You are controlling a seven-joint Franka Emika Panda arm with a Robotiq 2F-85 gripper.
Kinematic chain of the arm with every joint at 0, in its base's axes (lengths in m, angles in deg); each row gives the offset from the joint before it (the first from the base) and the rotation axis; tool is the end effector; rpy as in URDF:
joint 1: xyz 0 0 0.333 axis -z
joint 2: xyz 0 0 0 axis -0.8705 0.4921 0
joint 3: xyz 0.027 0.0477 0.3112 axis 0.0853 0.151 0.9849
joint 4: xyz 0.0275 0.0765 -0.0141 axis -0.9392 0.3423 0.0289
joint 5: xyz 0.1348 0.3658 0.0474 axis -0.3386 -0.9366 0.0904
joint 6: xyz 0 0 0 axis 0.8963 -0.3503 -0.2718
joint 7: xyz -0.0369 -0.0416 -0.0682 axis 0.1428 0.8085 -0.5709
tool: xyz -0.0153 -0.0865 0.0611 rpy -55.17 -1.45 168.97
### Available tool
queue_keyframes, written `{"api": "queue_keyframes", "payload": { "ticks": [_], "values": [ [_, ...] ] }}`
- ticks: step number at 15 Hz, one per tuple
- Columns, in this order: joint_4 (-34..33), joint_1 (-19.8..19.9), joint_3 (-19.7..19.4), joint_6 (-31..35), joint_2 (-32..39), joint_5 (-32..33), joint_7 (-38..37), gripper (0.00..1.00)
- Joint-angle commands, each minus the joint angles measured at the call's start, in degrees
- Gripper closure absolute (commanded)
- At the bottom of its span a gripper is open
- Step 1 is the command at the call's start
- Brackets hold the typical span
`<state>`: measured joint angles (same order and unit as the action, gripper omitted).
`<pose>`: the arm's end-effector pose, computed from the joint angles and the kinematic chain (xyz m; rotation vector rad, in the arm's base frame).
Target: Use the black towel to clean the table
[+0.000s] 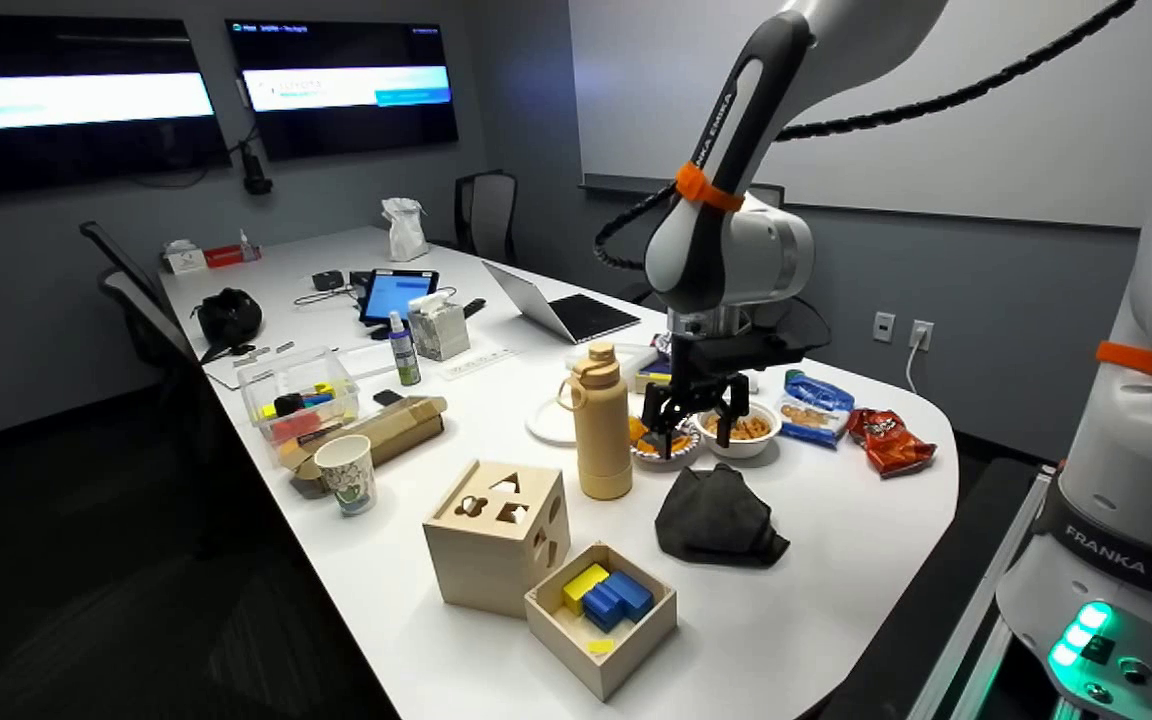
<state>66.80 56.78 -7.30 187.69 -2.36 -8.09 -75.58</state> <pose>0.4126 0.0294 0.1910 -2.9600 0.4648 0.0978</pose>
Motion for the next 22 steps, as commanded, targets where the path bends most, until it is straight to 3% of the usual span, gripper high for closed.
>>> {"api": "queue_keyframes", "payload": {
  "ticks": [1,7,13,14,16,22],
  "values": [
    [-1.8,2.4,1.7,8.3,7.5,-4.3,0.5,0.00],
    [-5.8,6.8,3.5,13.2,16.8,-7.9,1.1,0.00],
    [-11.1,11.6,6.1,13.1,24.6,-9.6,1.2,0.00],
    [-11.6,11.9,6.1,13.1,25.5,-9.4,0.9,0.25],
    [-12.3,13.3,6.3,12.9,27.1,-6.6,-1.6,0.35],
    [-14.3,13.6,6.2,11.9,30.0,-5.6,-2.7,0.82]
  ]
}}
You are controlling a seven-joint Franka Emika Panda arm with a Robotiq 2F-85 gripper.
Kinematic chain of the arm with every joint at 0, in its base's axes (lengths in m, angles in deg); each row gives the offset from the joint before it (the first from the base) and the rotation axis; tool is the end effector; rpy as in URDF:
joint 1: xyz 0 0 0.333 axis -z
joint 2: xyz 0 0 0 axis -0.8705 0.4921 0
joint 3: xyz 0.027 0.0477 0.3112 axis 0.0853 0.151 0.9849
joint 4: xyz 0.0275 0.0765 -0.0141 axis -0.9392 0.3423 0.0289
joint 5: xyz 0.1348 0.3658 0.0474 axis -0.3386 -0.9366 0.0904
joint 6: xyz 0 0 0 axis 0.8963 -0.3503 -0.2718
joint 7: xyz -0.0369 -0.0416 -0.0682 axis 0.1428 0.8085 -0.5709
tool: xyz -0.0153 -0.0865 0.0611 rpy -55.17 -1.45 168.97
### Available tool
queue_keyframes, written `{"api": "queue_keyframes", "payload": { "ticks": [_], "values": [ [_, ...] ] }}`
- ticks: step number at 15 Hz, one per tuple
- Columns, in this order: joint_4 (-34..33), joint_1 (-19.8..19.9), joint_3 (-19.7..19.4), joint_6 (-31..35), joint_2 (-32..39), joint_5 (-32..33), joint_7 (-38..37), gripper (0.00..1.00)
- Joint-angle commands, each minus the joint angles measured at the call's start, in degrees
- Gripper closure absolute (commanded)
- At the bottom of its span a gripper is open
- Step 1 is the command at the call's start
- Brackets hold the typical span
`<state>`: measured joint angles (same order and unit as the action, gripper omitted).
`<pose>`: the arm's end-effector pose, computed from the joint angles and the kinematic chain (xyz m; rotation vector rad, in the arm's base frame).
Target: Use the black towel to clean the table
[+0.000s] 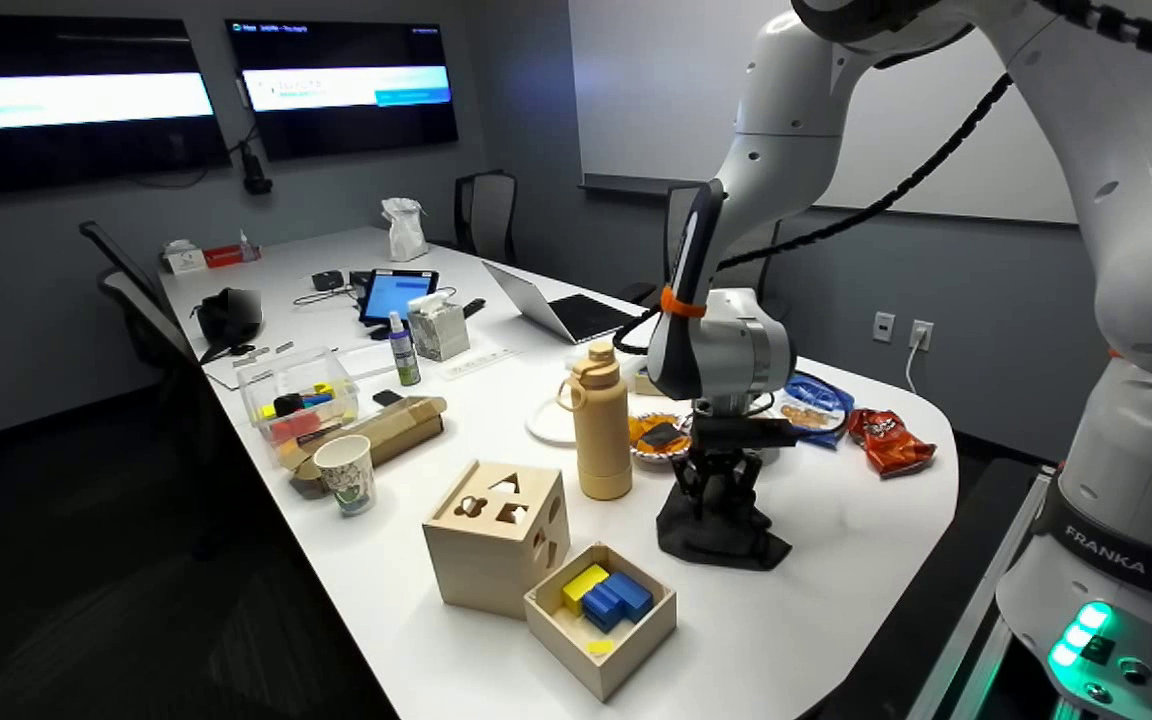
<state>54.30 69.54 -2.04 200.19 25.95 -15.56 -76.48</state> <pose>0.4310 -0.0328 0.0473 -2.8447 0.9317 0.1873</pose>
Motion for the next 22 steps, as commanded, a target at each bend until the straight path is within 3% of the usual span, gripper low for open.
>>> {"api": "queue_keyframes", "payload": {
  "ticks": [1,3,10,13,17,20,22],
  "values": [
    [-1.7,0.5,1.2,-0.5,1.2,2.0,-1.9,0.88],
    [-1.5,0.9,2.8,-0.2,0.3,2.1,-1.0,1.00],
    [-4.3,3.6,9.5,-3.4,2.5,2.6,2.1,0.99],
    [-1.4,2.3,8.0,-5.4,1.1,1.7,-0.4,0.99],
    [6.0,2.9,7.0,-3.2,-3.8,-2.0,-4.3,0.99],
    [11.2,5.6,6.8,0.4,-7.6,-6.1,-5.1,0.99],
    [10.7,7.8,5.6,1.5,-7.3,-6.3,-3.9,0.99]
  ]
}}
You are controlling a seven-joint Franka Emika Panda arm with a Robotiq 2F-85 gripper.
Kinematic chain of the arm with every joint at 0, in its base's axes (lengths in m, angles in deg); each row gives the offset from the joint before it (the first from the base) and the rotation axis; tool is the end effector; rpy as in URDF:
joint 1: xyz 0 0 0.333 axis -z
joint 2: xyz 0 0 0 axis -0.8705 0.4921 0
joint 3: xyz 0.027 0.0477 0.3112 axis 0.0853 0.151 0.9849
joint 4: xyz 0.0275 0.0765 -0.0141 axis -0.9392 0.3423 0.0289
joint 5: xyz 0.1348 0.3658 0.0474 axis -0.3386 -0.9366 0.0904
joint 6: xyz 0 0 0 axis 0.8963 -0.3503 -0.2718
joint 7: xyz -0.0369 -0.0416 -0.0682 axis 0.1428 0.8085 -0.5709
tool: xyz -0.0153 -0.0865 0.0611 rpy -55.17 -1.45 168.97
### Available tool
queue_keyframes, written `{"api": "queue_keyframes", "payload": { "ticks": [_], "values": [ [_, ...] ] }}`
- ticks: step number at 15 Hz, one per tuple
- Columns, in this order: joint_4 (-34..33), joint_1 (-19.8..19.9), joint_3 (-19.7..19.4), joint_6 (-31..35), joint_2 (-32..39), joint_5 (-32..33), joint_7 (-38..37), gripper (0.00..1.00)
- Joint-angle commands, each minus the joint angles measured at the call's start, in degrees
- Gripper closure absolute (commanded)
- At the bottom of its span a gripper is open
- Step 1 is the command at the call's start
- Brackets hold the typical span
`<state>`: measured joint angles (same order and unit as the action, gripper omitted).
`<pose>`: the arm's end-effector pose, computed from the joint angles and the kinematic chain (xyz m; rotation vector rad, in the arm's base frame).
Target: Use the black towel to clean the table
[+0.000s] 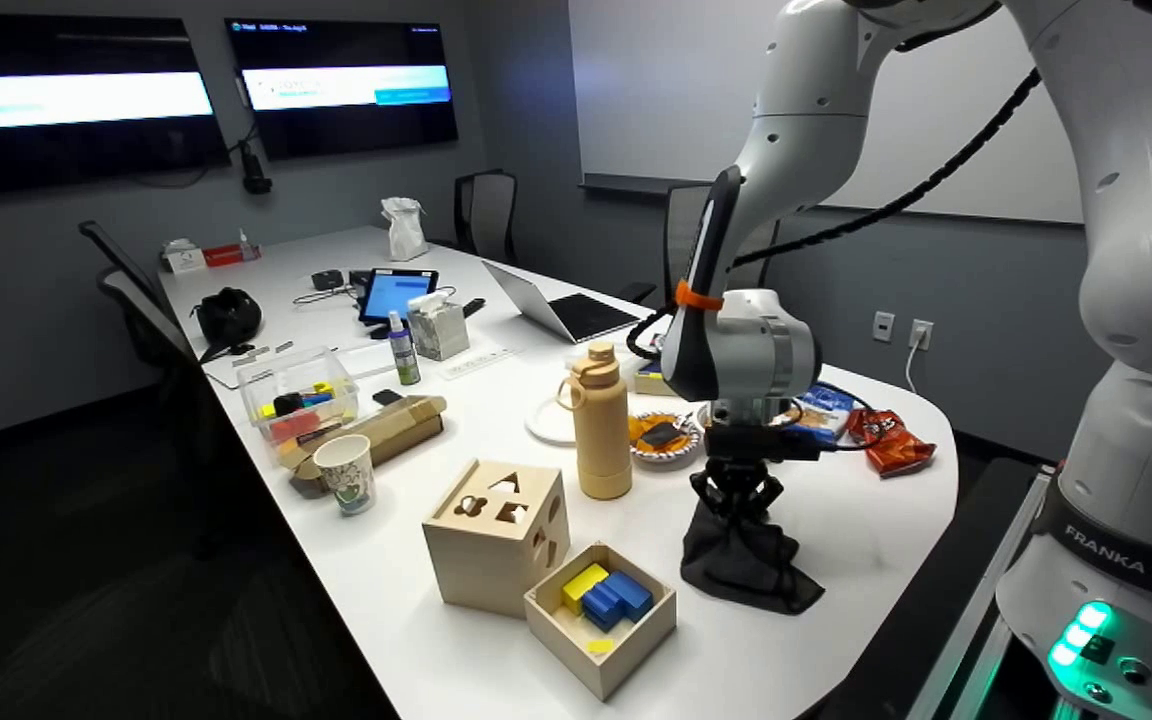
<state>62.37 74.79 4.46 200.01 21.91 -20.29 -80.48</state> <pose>0.3808 -0.0170 0.0555 -2.7335 1.1101 0.3127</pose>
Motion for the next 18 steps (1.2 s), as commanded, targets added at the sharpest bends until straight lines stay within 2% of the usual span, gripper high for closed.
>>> {"api": "queue_keyframes", "payload": {
  "ticks": [1,4,8,12,14,18],
  "values": [
    [1.5,3.9,-1.1,1.9,-2.6,-1.5,0.9,0.99],
    [-3.3,8.0,-1.2,0.9,-0.1,-1.0,2.4,0.99],
    [-8.7,16.6,6.2,-2.3,2.2,-2.1,8.3,0.99],
    [-9.0,24.2,14.9,-9.3,2.8,-2.2,15.6,0.99],
    [-7.1,23.1,14.6,-14.6,1.1,-6.3,19.8,0.99],
    [-2.0,17.6,9.3,-23.5,-2.7,-13.0,21.2,0.99]
  ]
}}
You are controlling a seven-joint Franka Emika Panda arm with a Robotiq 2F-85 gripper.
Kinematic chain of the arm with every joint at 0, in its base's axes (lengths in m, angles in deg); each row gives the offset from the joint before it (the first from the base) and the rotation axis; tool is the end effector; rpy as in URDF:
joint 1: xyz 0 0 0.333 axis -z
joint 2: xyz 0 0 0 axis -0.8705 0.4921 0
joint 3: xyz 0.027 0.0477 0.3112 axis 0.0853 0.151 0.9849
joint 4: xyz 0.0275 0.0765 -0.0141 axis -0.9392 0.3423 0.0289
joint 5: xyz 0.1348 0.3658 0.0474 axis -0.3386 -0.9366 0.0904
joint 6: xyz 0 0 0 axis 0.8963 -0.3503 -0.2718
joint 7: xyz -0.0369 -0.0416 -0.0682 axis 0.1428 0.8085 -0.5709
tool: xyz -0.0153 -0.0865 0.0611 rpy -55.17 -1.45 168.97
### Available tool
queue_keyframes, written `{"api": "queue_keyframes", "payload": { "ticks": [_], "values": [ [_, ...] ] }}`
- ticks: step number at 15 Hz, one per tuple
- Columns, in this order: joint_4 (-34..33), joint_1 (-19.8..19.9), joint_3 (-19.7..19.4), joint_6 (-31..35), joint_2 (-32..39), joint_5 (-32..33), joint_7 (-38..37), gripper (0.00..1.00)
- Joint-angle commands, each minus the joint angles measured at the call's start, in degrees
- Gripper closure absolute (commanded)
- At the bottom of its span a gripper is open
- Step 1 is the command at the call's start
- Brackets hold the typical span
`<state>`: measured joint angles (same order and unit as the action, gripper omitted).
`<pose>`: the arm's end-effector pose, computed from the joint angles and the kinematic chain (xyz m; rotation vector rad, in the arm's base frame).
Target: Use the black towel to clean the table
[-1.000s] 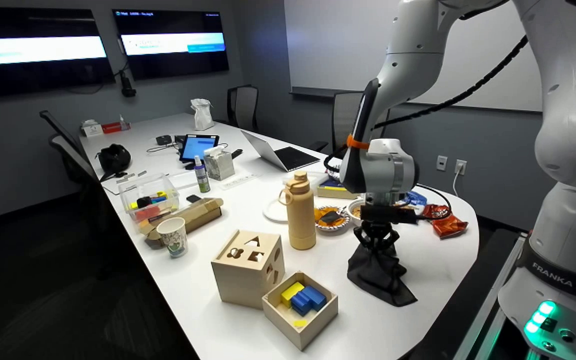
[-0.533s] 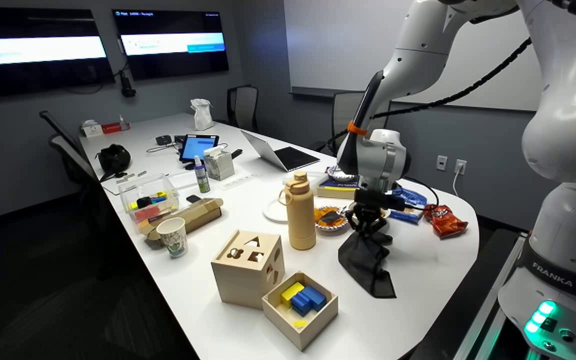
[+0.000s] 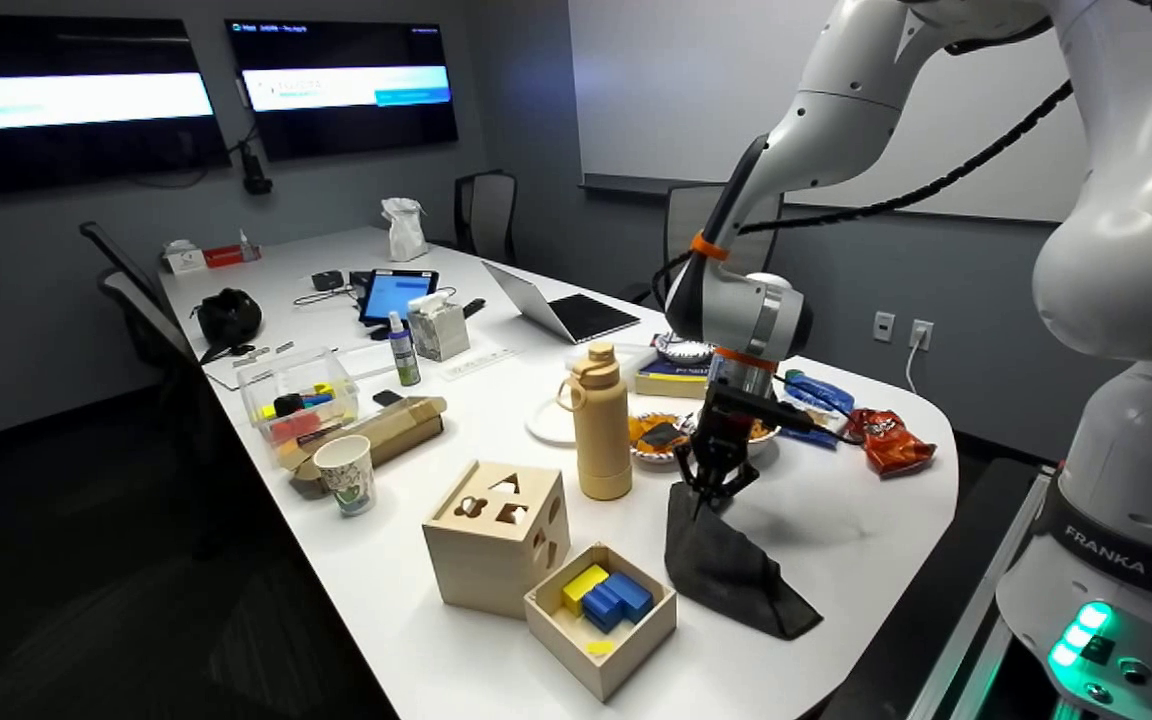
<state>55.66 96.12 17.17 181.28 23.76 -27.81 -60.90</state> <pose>0.4072 -0.0388 0.0658 -2.4009 0.8735 0.4365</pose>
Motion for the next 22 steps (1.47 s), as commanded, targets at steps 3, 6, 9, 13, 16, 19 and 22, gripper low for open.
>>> {"api": "queue_keyframes", "payload": {
  "ticks": [3,6,9,13,16,19,22],
  "values": [
    [10.2,-9.5,-9.6,-4.7,-8.8,-12.5,-1.3,0.99],
    [15.5,-15.0,-18.0,-6.2,-13.5,-15.5,-5.5,0.99],
    [19.3,-18.9,-26.2,-4.4,-18.1,-14.7,-10.6,0.99],
    [15.6,-21.2,-33.2,-0.3,-18.1,-12.9,-13.4,0.99],
    [10.0,-22.5,-34.1,2.4,-15.1,-12.8,-14.1,0.99],
    [3.8,-23.2,-32.6,0.0,-11.6,-12.7,-12.8,0.99],
    [-1.6,-24.2,-31.7,-7.6,-7.6,-8.9,-12.6,0.99]
  ]
}}
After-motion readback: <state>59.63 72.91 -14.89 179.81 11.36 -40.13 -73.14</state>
